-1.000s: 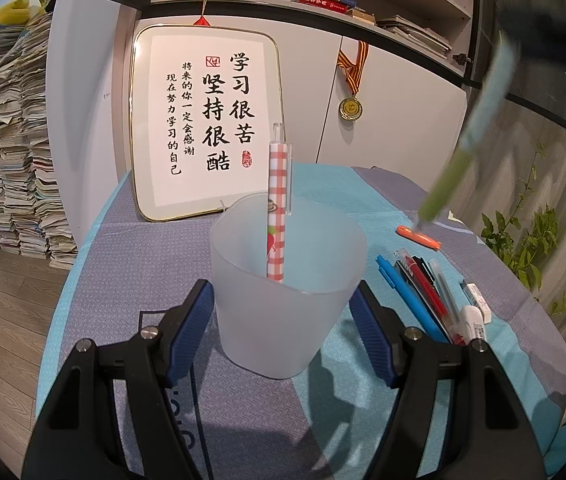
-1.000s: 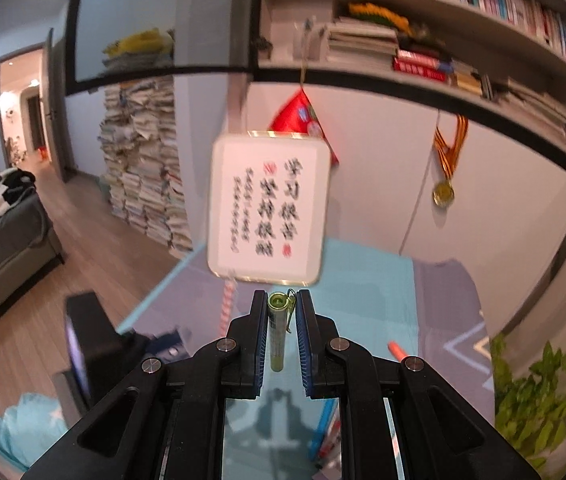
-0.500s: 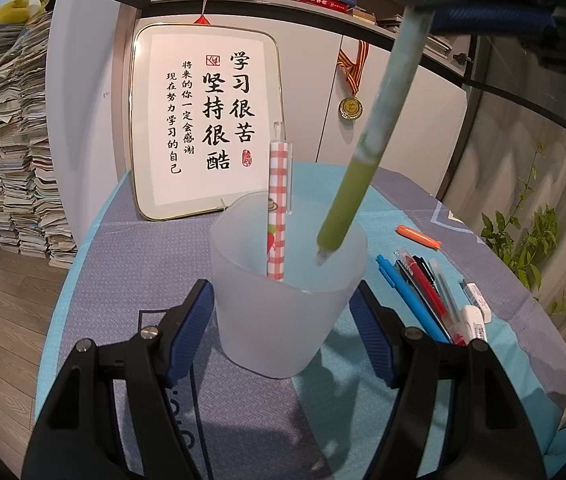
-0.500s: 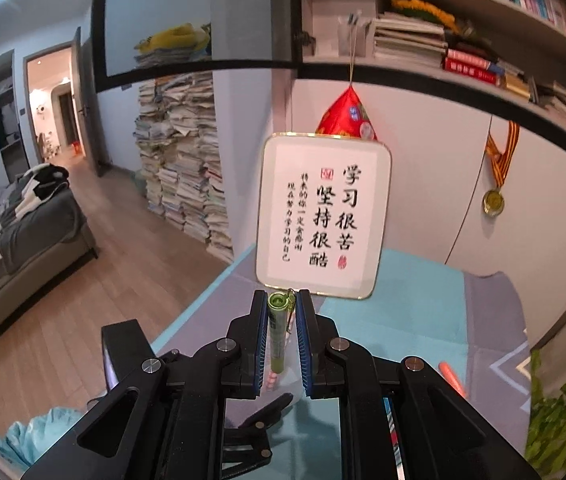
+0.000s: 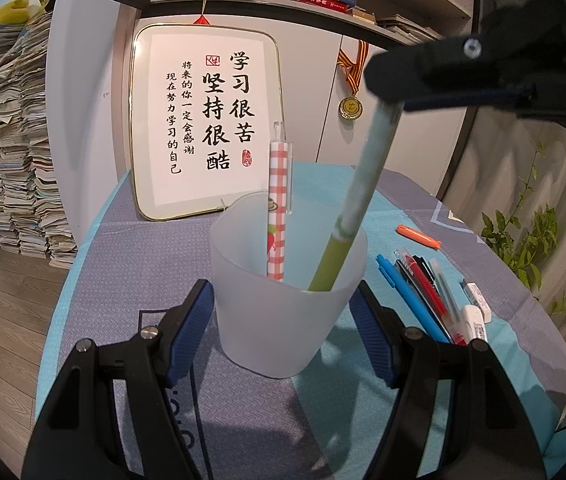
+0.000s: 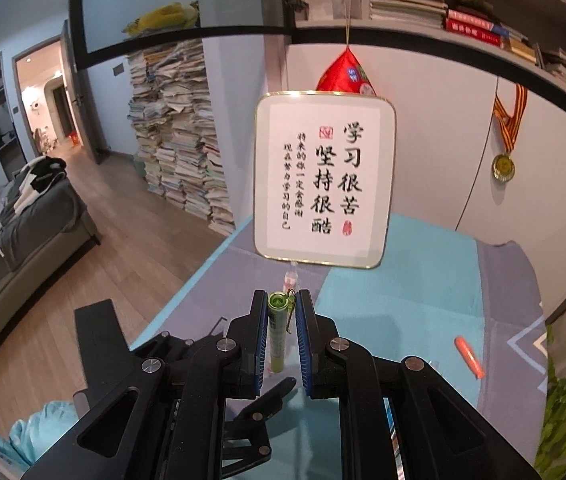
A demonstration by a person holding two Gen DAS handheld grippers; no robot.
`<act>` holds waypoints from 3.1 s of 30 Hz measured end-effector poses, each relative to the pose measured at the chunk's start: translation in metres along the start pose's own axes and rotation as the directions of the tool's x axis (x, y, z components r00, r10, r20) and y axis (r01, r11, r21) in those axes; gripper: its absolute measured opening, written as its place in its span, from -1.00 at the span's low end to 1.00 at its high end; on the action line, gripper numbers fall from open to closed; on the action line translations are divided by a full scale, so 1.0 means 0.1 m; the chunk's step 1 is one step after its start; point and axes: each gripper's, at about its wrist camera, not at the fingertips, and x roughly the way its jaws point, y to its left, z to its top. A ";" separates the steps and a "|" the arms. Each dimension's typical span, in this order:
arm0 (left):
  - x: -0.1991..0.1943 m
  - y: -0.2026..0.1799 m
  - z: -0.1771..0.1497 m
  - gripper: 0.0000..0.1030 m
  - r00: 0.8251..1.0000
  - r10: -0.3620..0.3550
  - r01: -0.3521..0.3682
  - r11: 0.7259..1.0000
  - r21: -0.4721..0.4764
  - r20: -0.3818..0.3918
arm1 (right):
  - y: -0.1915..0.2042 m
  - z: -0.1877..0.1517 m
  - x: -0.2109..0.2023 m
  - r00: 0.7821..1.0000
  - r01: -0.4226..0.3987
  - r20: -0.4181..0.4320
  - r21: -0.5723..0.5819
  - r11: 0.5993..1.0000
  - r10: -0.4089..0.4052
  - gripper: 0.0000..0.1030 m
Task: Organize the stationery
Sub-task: 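Lift the green-capped pen and drop it into the frosted cup with the right gripper, then return the right gripper to the pens and grasp the blue pen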
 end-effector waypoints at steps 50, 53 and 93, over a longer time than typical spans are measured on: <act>-0.01 -0.01 -0.01 0.34 1.000 0.002 -0.002 1.000 0.003 0.000 | -0.92 -1.08 0.72 0.912 0.208 -0.383 0.123 0.970 -0.147 -0.74; -0.01 -0.01 -0.01 0.34 1.000 0.002 -0.002 1.000 0.003 0.000 | -0.88 -1.11 0.66 0.922 0.132 -0.382 0.156 0.979 -0.064 -0.79; -0.01 0.00 -0.01 0.34 1.000 0.000 0.000 1.000 0.000 -0.002 | -0.52 -0.89 0.63 0.933 0.106 -0.350 0.027 0.994 -0.090 -0.72</act>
